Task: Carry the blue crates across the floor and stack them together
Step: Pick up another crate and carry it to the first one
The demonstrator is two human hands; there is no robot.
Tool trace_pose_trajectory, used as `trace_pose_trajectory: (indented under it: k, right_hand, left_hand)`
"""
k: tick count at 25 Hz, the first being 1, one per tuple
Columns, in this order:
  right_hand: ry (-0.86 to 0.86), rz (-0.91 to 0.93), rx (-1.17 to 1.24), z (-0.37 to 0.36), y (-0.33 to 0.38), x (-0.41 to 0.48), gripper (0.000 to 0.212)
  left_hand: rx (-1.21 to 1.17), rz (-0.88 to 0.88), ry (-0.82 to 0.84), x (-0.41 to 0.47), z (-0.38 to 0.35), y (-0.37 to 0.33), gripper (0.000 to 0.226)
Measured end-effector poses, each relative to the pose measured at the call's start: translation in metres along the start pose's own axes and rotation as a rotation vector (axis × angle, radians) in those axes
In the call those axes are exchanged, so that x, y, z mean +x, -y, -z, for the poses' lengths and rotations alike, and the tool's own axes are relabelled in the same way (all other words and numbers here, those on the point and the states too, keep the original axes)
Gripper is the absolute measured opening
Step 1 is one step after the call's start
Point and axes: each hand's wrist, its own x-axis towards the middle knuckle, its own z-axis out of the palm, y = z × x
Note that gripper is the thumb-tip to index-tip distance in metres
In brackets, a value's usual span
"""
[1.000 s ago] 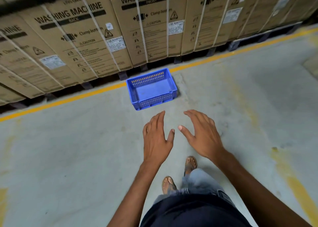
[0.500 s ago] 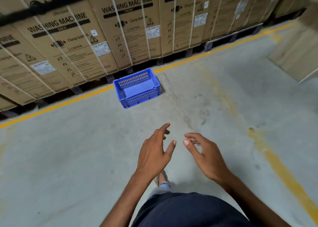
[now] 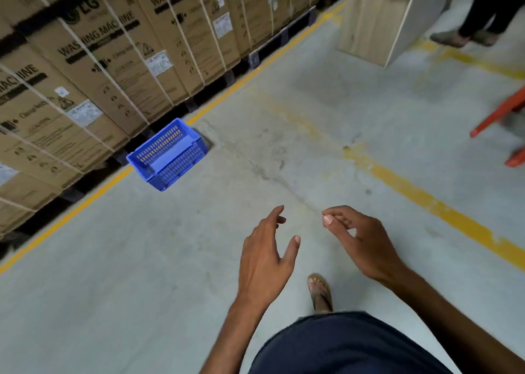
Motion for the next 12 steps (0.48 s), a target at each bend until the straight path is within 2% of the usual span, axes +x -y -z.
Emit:
trace_pose_trajectory:
  k: [4,12]
  right_hand:
    - [-0.179,-0.103,0.000,0.022,-0.012,-0.087,0.024]
    - [-0.386,-0.337,-0.268,0.082,-0.061,-0.270,0.041]
  left_hand:
    - [0.098,-0.208,0.078,-0.040,-0.023,-0.020,0.061]
    - [0.137,-0.607,0.305,-0.126,-0.094,-0.116,0.053]
